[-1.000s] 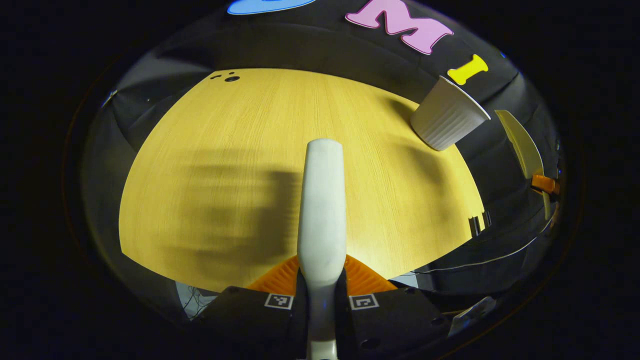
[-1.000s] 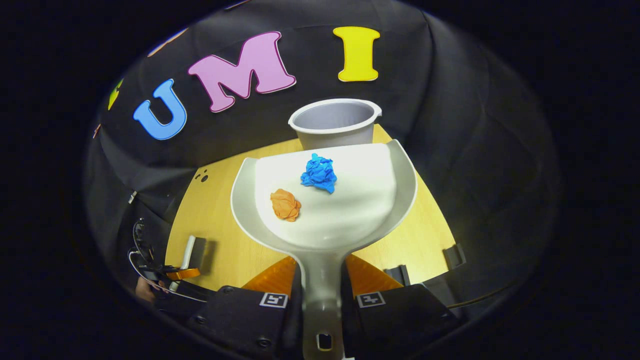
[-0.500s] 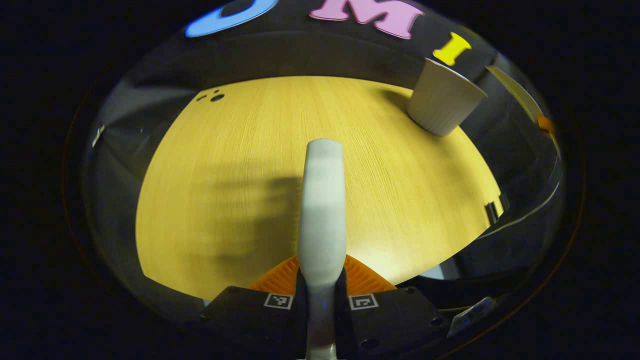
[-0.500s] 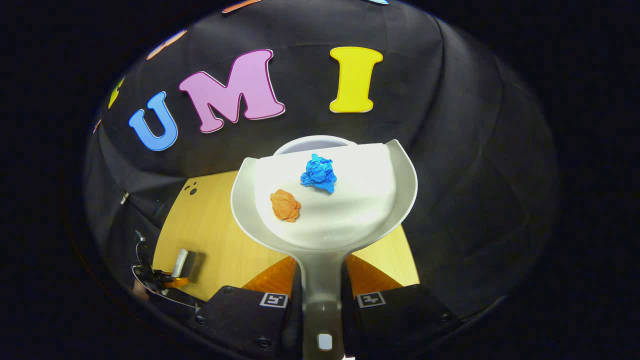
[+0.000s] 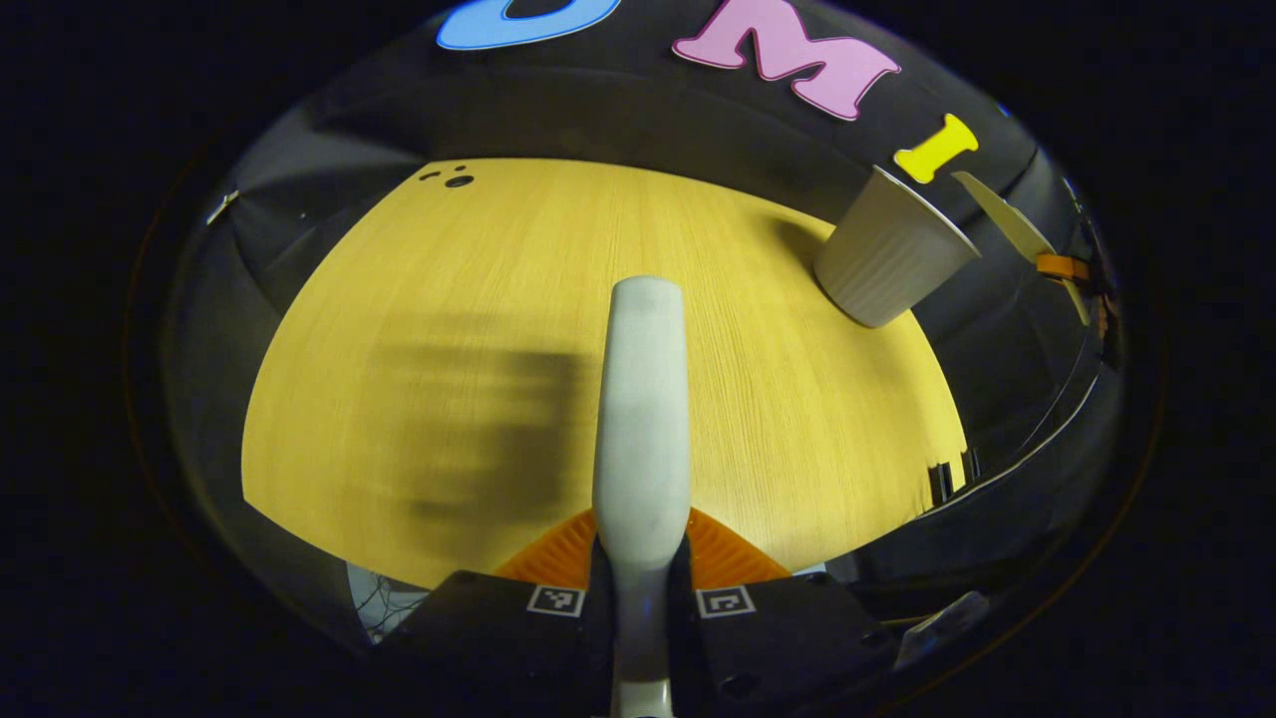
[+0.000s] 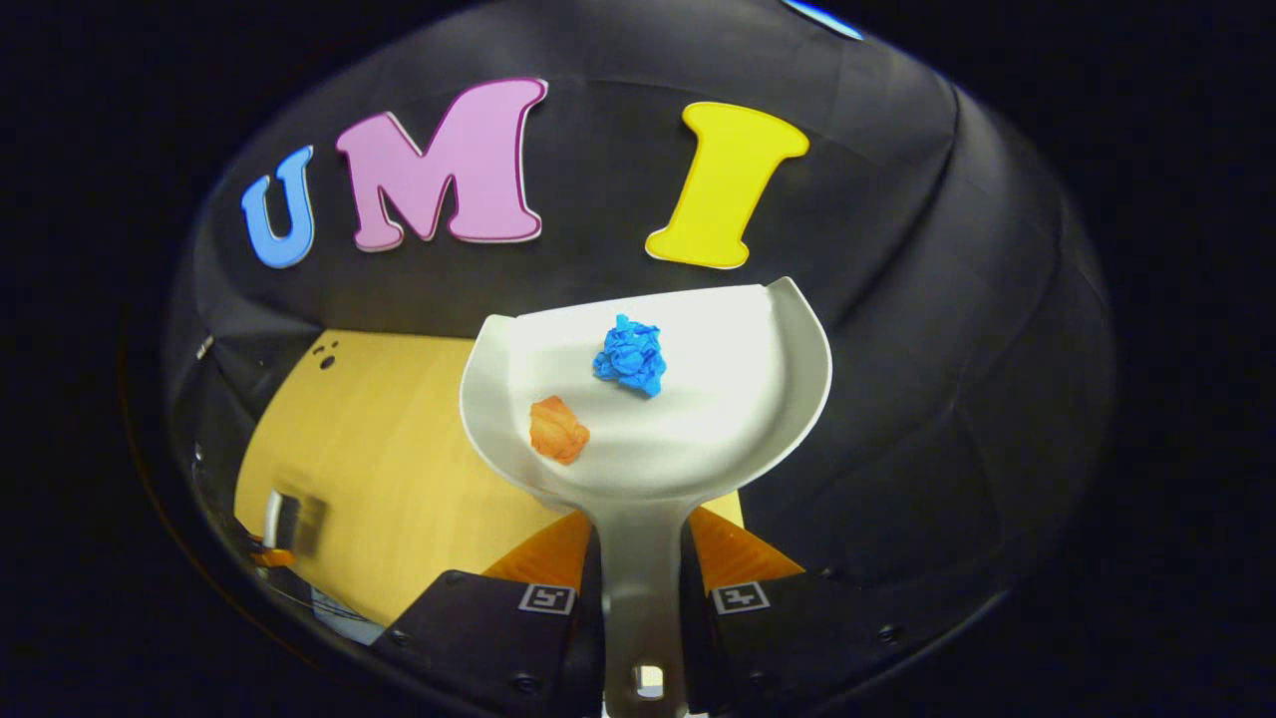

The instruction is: Pick up the small broom and dustpan from the desktop, sweep the trash into the dustpan with the broom, and then empty the trash into the garbage bin.

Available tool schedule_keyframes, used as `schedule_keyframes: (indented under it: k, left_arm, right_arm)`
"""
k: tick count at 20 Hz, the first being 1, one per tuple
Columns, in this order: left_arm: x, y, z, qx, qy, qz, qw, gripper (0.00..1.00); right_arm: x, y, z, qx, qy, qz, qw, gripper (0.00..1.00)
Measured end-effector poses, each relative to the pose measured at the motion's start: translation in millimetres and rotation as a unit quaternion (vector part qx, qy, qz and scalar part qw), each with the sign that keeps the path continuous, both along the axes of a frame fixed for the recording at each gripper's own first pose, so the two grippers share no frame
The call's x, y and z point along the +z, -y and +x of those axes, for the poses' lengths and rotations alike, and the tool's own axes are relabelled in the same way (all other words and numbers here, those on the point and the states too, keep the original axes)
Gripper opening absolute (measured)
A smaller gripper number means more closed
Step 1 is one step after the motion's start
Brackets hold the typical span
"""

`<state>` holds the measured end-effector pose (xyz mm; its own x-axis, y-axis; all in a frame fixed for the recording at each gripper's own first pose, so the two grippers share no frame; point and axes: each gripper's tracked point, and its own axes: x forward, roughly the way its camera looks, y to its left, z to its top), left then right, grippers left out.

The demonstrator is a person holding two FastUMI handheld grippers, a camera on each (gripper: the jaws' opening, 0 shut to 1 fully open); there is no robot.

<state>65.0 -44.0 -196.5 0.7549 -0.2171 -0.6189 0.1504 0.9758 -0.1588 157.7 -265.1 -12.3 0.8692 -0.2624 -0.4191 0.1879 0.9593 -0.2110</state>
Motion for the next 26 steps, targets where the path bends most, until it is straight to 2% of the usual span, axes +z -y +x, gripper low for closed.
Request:
schedule_keyframes:
  k: [1, 2, 5, 8, 9, 12, 16, 17, 18, 21, 24, 25, 26]
  left_arm:
    - [1, 3, -2, 0.003, 0.0, -0.007, 1.0, 0.27]
    - [2, 6, -3, 0.004, 0.001, -0.012, 1.0, 0.27]
    - [1, 7, -9, 0.006, 0.001, -0.015, 1.0, 0.26]
    - [1, 4, -14, 0.012, 0.0, -0.025, 1.0, 0.27]
    - [1, 3, -15, 0.015, -0.001, -0.032, 0.999, 0.27]
    - [3, 1, -21, 0.024, -0.001, -0.048, 0.999, 0.27]
    - [3, -9, -26, 0.039, 0.0, -0.047, 0.998, 0.26]
    - [1, -10, -29, 0.043, 0.0, -0.048, 0.998, 0.27]
    - [0, -13, -31, 0.049, 0.001, -0.048, 0.998, 0.27]
    - [-8, -15, -40, 0.057, -0.009, -0.06, 0.997, 0.27]
    - [-20, -22, -48, 0.064, -0.021, -0.047, 0.997, 0.27]
    - [-23, -27, -49, 0.073, -0.022, -0.046, 0.996, 0.27]
    - [-26, -28, -51, 0.079, -0.024, -0.047, 0.995, 0.26]
  right_arm:
    - [-3, 2, 8, -0.001, -0.003, -0.017, 1.0, 0.31]
    - [-6, 1, 15, 0.0, -0.005, -0.024, 1.0, 0.35]
    - [-10, -2, 41, -0.005, -0.002, -0.011, 1.0, 0.35]
    - [-14, 7, 57, -0.021, -0.004, -0.027, 0.999, 0.35]
    - [-17, 10, 61, -0.025, -0.007, -0.035, 0.999, 0.31]
    - [-22, 17, 67, -0.037, -0.016, -0.084, 0.996, 0.35]
    - [-24, 18, 74, -0.029, -0.017, -0.156, 0.987, 0.35]
    - [-21, 22, 74, -0.031, -0.011, -0.178, 0.983, 0.39]
    - [-21, 22, 78, -0.036, -0.006, -0.195, 0.98, 0.35]
    - [-19, 23, 75, -0.046, -0.011, -0.238, 0.97, 0.35]
    - [-22, 32, 76, -0.057, -0.023, -0.284, 0.957, 0.35]
    - [-21, 32, 76, -0.061, -0.02, -0.292, 0.954, 0.31]
    - [-20, 33, 76, -0.065, -0.019, -0.302, 0.951, 0.35]
